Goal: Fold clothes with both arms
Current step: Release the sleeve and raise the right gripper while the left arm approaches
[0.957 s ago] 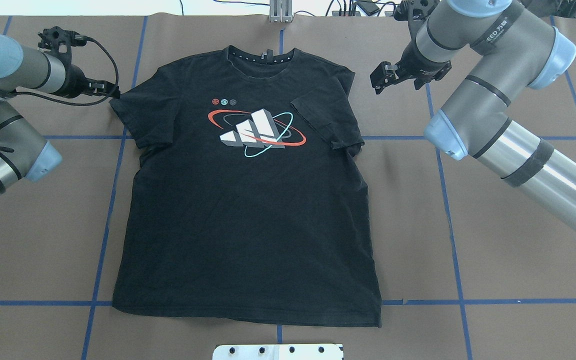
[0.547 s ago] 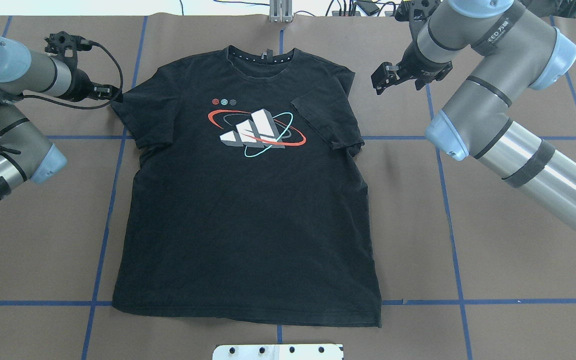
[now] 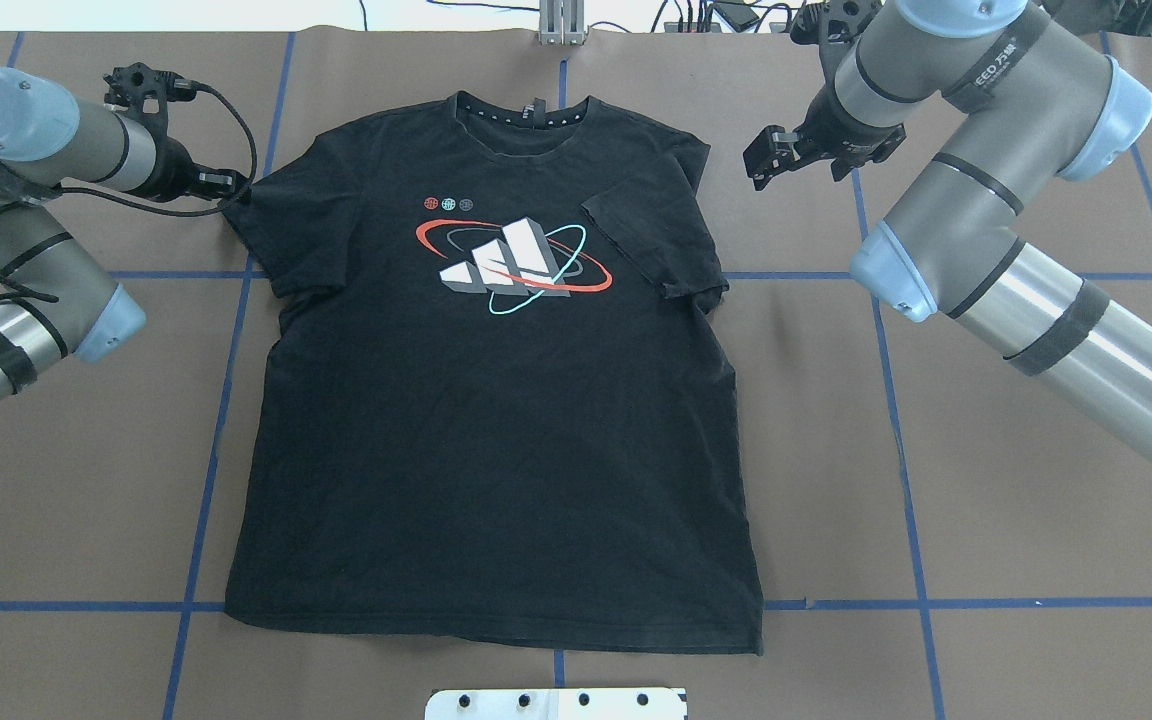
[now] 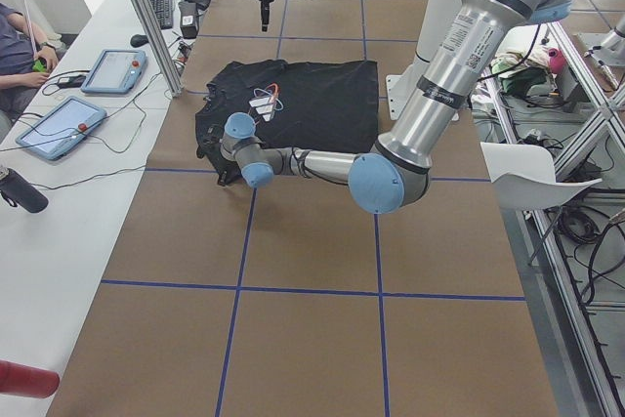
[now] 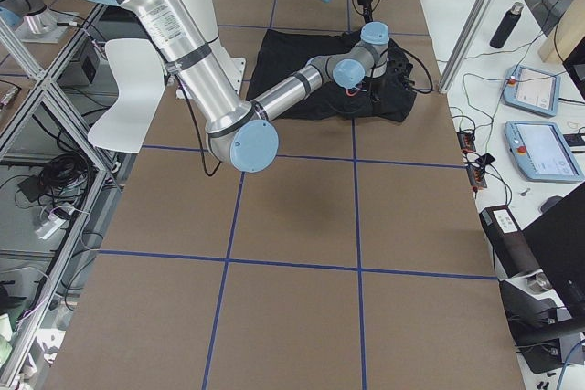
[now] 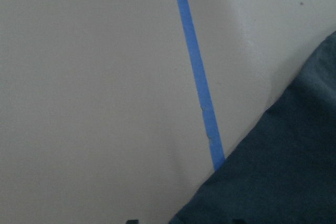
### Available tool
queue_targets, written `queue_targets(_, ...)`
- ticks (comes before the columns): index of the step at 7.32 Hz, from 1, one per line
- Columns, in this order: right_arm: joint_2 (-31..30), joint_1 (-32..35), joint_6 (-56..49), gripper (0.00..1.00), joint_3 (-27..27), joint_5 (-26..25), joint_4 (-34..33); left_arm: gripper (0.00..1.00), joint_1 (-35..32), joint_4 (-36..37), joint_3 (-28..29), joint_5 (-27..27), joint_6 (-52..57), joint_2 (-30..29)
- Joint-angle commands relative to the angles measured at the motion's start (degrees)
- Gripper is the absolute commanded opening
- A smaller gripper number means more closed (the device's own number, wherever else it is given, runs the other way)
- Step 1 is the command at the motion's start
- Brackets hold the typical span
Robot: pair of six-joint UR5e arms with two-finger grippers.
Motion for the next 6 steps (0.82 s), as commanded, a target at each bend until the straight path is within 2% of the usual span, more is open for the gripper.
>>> queue_targets(1, 0.0, 0.0, 0.0, 1.0, -0.1, 0.0, 0.1, 0.52, 0.0, 0.1, 0.3, 0.0, 0.0, -0.1)
queue_targets(3, 0.0, 0.0, 0.0, 1.0, -0.1, -0.2, 0.1, 0.52, 0.1, 0.1, 0.4, 0.0, 0.0, -0.1)
queue_targets(4, 0.0, 0.0, 0.0, 1.0, -0.1, -0.2, 0.1, 0.44, 0.2, 0.1, 0.4, -0.1, 0.0, -0.1)
queue_targets(5, 0.0, 0.0, 0.0, 1.0, -0.2, -0.2, 0.2, 0.27, 0.2, 0.1, 0.3, -0.1, -0.1, -0.1)
queue_targets(6, 0.0, -0.1, 0.0, 1.0, -0.2, -0.3, 0.2, 0.04, 0.2, 0.1, 0.3, -0.1, -0.2, 0.0)
